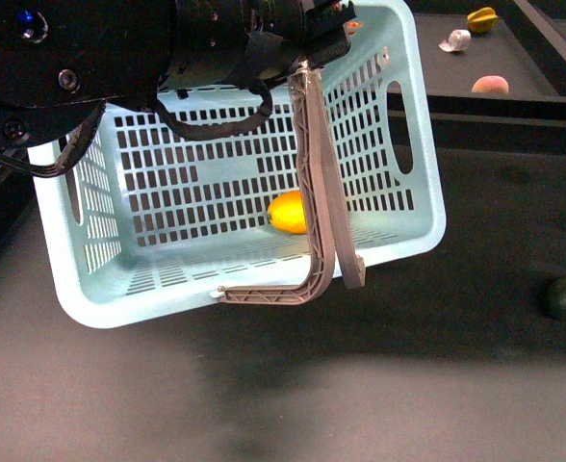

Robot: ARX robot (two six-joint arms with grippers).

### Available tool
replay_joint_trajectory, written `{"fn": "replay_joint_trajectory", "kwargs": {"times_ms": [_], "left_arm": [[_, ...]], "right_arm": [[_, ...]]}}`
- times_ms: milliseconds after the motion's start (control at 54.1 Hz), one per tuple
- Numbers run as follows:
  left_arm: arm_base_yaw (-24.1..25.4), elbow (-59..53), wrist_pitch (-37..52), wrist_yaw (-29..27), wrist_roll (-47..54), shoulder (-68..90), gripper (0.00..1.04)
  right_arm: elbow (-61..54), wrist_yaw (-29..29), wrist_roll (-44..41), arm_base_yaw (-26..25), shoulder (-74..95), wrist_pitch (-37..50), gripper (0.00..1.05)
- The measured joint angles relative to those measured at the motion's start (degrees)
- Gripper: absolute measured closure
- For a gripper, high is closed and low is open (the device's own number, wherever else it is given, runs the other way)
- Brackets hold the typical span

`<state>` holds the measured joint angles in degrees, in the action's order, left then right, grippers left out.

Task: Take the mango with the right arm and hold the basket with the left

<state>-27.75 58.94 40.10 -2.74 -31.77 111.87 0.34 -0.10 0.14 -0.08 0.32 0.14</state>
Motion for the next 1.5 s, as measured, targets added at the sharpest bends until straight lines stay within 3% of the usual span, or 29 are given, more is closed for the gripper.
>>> {"fn": "replay_joint_trajectory", "kwargs": {"times_ms": [296, 739, 850, 960, 1071, 1108, 1201, 1348, 1496], "left_arm": [[0.00, 0.00, 0.00, 0.04, 0.07, 0.00, 0.99], [0.00, 0.00, 0.00, 0.02, 0.04, 0.00, 0.99], [0.00, 0.00, 0.00, 0.02, 0.04, 0.00, 0.99], [0.00, 0.00, 0.00, 0.09, 0.11, 0.00, 0.99], [1.33, 1.60, 1.03, 12.26, 8.96, 2.08, 0.99], [1.81, 3.41, 0.07, 12.94, 13.84, 3.56, 0.99], [3.08, 10.75, -4.00, 7.54, 14.47, 8.04, 0.99], [5.81, 19.43, -10.08, 0.09, 2.84, 12.52, 0.99], [11.15, 29.49, -21.09, -12.02, -12.35, 17.55, 0.99]], "right_arm": [[0.00, 0.00, -0.13, 0.00, 0.00, -0.02, 1.02], [0.00, 0.00, -0.11, 0.00, 0.00, 0.00, 0.31], [0.00, 0.00, -0.11, 0.00, 0.00, 0.00, 0.07], [0.00, 0.00, -0.13, 0.00, 0.00, 0.00, 0.09], [0.00, 0.02, -0.13, 0.00, 0.00, -0.02, 0.08], [0.00, 0.00, -0.13, 0.00, -0.04, -0.02, 0.08], [0.00, -0.11, -0.13, 0.00, -0.07, -0.02, 0.08], [0.00, -0.07, -0.13, 0.00, -0.07, -0.02, 0.08], [0.00, -0.09, -0.13, 0.00, -0.07, -0.04, 0.08]]}}
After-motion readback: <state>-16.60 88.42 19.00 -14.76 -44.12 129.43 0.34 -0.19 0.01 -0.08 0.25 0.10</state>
